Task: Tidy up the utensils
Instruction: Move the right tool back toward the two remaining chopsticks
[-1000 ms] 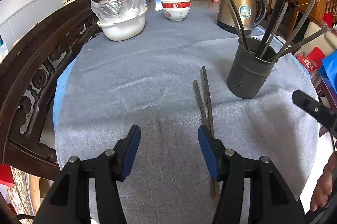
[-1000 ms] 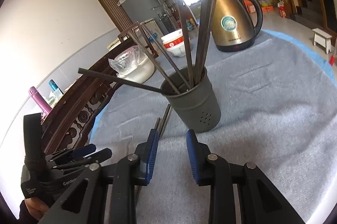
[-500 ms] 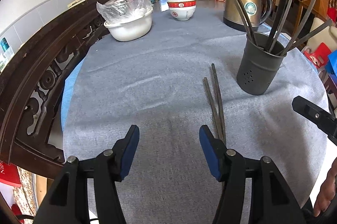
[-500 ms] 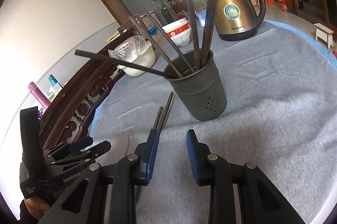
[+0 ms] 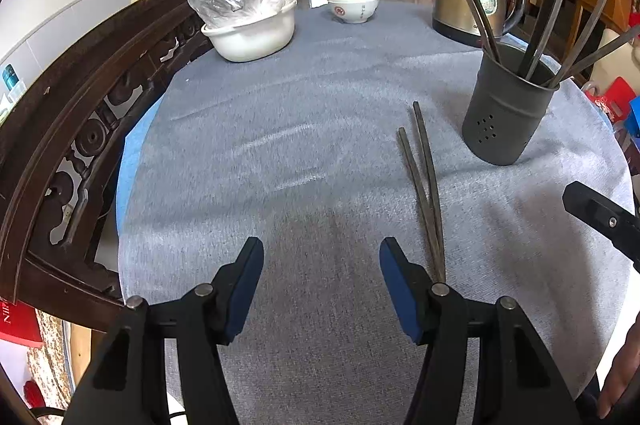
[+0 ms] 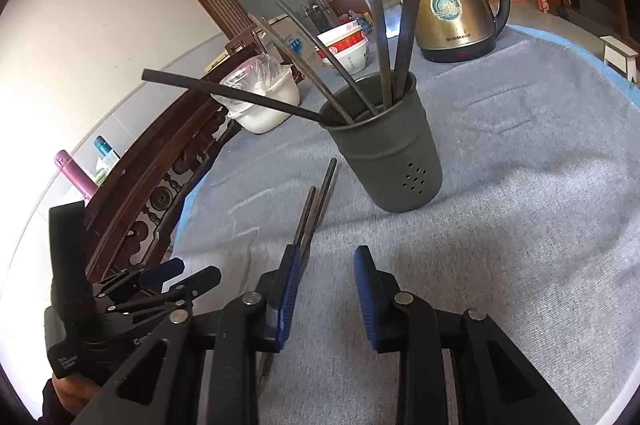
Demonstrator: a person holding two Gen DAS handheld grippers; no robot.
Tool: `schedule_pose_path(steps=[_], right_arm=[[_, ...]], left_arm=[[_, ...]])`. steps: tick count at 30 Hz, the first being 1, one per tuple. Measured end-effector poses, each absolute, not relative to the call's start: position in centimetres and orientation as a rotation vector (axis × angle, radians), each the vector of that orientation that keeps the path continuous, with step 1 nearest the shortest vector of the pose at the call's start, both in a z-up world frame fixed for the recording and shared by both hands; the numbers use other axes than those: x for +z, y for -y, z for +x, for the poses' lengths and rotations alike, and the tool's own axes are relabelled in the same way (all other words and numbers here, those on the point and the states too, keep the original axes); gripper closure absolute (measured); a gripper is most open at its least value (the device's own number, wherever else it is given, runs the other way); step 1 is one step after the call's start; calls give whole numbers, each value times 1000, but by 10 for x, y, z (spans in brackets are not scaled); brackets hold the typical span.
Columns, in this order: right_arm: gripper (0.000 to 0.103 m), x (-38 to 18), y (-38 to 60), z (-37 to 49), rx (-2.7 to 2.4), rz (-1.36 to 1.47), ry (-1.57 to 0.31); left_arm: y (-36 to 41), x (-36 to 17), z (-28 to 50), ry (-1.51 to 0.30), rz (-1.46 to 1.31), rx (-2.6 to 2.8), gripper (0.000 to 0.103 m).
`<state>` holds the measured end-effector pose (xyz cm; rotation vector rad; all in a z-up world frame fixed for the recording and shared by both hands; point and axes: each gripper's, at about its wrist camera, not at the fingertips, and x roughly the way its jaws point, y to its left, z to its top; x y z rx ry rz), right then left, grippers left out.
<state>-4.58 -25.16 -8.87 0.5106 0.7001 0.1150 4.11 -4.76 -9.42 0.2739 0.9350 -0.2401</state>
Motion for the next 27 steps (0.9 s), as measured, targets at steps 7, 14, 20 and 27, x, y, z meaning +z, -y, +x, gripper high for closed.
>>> schedule_pose_path(steps=[7,14,20,27], right_arm=[[72,-93,253,-45,118,523,-709],[72,-95,252,-46,123,522,-715],[72,-94,256,-48,113,523,-709],[72,-96,260,-49,104,537,-713]], left_arm=[[42,-105,45,-997,224,-265,41],[40,-116,45,-1060,155,-320,41],[48,-120,41,-1106,118,-394,41],[55,-129,32,-1162,91,-456,41]])
